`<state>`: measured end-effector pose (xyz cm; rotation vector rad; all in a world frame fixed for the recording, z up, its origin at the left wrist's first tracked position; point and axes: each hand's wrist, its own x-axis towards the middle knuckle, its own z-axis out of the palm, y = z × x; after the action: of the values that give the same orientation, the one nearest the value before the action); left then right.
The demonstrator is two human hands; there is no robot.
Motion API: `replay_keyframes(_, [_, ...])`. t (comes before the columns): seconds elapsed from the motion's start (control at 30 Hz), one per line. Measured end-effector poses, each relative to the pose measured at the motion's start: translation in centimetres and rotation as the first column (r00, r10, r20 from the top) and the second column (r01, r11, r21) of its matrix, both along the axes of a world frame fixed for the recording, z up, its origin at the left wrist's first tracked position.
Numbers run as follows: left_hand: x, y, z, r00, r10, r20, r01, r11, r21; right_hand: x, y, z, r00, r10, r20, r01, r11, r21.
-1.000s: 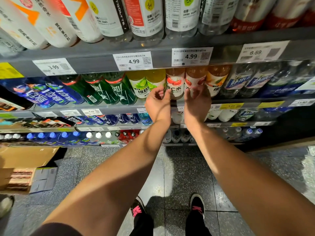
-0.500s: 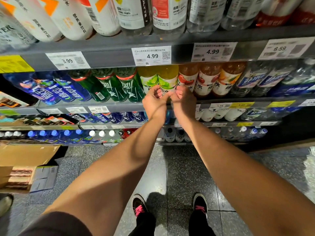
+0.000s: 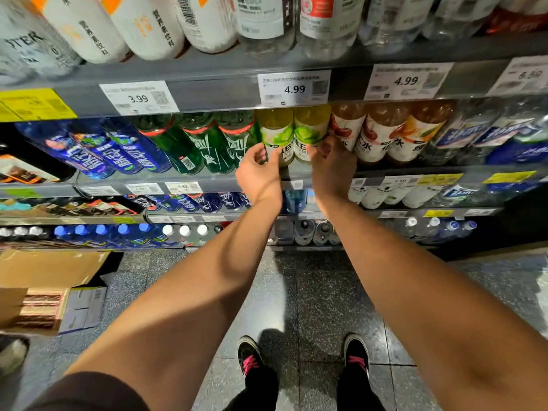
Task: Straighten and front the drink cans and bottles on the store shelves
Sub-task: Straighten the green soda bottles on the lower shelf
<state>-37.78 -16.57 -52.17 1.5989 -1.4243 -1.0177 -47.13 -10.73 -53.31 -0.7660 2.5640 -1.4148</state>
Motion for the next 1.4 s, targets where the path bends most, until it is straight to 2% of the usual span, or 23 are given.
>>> replay_keyframes(0.1, [1.5,-0.3,-0.4,0.997,0.025,-0.067,-0.027,0.999,-0.033,1.5,0.4,-0.5,0.998,-0.024,0.062,0.026,0.999,-0.035])
replay_keyframes(0.17, [2.8,-0.6,-0.5,0.996,0.047,-0.074,-0.054,0.994,-0.095,3.1,0.5,-0.7,0.999,-0.042,0.015,0.043,0.997,-0.067])
replay_keyframes(0.23, [4.4,-1.2,-0.5,0.994,0.085,-0.071,-0.095,0.985,-0.146,5.6,0.1,-0.1,1.0,0.018,0.021,-0.016,0.997,-0.081])
replay_keyframes(0.33, [7.0,-2.7,-0.4,0.989,0.129,-0.072,-0.14,0.972,-0.187,9.3,-2.0,1.2,0.977,0.136,0.165,-0.123,0.988,-0.09])
replay_keyframes(0.4, [8.7,-3.9,-0.7,0.987,0.136,-0.087,-0.151,0.968,-0.199,10.7,-3.9,1.4,0.978,0.171,0.119,-0.165,0.985,-0.056])
replay_keyframes(0.47, [10.0,-5.3,-0.7,0.992,0.109,-0.067,-0.118,0.979,-0.164,11.3,-5.3,1.5,0.987,0.151,0.06,-0.151,0.989,-0.011])
replay_keyframes(0.6, [10.3,-7.0,-0.3,0.997,-0.054,0.046,0.06,0.991,-0.122,11.6,-6.6,0.8,0.995,0.05,-0.082,-0.046,0.998,0.044])
replay_keyframes(0.7, [10.3,-8.1,0.0,0.987,-0.138,0.087,0.147,0.984,-0.098,12.1,-7.3,0.8,0.994,0.022,-0.109,-0.013,0.996,0.086])
replay_keyframes(0.8, [10.3,-8.8,0.4,0.981,-0.181,0.067,0.188,0.975,-0.121,12.1,-7.8,0.7,0.989,-0.015,-0.147,0.024,0.998,0.062])
replay_keyframes(0.9, [10.1,-8.7,0.6,0.987,-0.156,0.048,0.161,0.978,-0.132,12.2,-7.9,0.6,0.985,-0.05,-0.164,0.056,0.998,0.035])
replay_keyframes(1.03, [10.1,-7.8,0.8,0.982,-0.183,-0.035,0.177,0.974,-0.141,12.5,-7.8,0.6,0.985,-0.053,-0.167,0.058,0.998,0.022])
replay_keyframes(1.13, [10.8,-7.7,0.8,0.975,-0.218,-0.044,0.209,0.966,-0.151,12.7,-7.8,0.6,0.988,-0.055,-0.146,0.055,0.998,-0.004])
replay_keyframes(1.2, [12.0,-7.7,0.3,0.985,-0.152,-0.078,0.142,0.983,-0.12,13.2,-7.6,0.9,0.99,-0.07,-0.12,0.061,0.995,-0.079])
replay_keyframes(1.27, [13.5,-8.0,-0.4,0.991,-0.053,-0.127,0.033,0.988,-0.154,14.2,-7.5,1.1,0.987,-0.042,-0.158,0.02,0.99,-0.139])
replay_keyframes(1.33, [14.7,-8.7,-0.8,0.993,0.019,-0.115,-0.041,0.98,-0.193,15.5,-7.7,1.0,0.981,0.03,-0.191,-0.054,0.991,-0.122])
replay_keyframes(1.4, [15.2,-9.9,-0.7,0.997,0.024,-0.08,-0.035,0.989,-0.141,16.6,-8.3,0.9,0.982,0.076,-0.172,-0.086,0.995,-0.051])
